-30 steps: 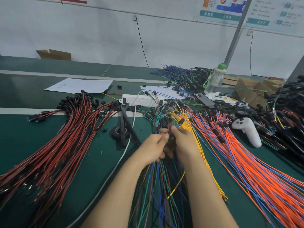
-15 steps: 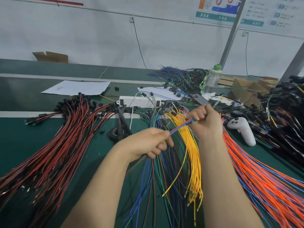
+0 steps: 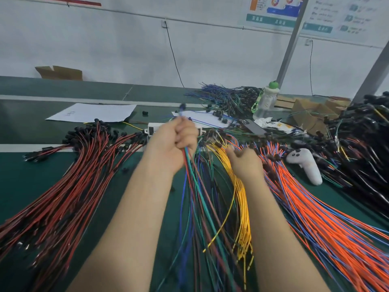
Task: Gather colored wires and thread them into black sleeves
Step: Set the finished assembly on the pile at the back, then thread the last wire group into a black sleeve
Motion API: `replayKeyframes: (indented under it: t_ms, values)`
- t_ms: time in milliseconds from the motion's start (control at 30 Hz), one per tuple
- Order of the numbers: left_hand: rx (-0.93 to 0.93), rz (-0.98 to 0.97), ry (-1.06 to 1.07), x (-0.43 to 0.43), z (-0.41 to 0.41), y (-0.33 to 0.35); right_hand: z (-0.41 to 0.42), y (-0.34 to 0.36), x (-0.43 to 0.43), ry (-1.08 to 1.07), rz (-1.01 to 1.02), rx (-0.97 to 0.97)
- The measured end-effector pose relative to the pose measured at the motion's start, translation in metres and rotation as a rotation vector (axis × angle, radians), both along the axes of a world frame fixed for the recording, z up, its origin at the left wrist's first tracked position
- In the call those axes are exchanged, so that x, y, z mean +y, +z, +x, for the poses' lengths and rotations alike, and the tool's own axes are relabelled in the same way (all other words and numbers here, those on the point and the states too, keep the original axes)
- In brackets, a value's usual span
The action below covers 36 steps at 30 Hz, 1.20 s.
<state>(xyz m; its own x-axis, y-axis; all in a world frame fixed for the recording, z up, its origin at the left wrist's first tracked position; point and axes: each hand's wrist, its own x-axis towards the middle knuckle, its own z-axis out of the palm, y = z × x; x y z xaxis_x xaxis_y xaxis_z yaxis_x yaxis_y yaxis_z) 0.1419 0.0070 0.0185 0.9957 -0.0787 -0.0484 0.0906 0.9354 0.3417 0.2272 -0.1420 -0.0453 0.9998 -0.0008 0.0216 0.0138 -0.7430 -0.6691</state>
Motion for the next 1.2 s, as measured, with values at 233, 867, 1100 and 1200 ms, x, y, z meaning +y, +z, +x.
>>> replayKeyframes:
  t_ms: [233,867,1100,1200]
  values:
    - [0.123,0.185,0.080,0.004,0.005,-0.019,0.005,-0.040,-0.006,-0.112,-0.233,0.042]
    - [0.350,0.608,0.177,-0.038,0.036,-0.075,-0.040,-0.006,0.002,0.475,0.075,-0.171]
    - [0.215,0.418,0.264,-0.005,0.030,-0.062,-0.002,-0.029,-0.036,-0.134,-0.297,0.055]
    - [0.169,0.432,0.238,-0.006,0.029,-0.055,0.001,-0.041,-0.033,-0.159,-0.298,0.070]
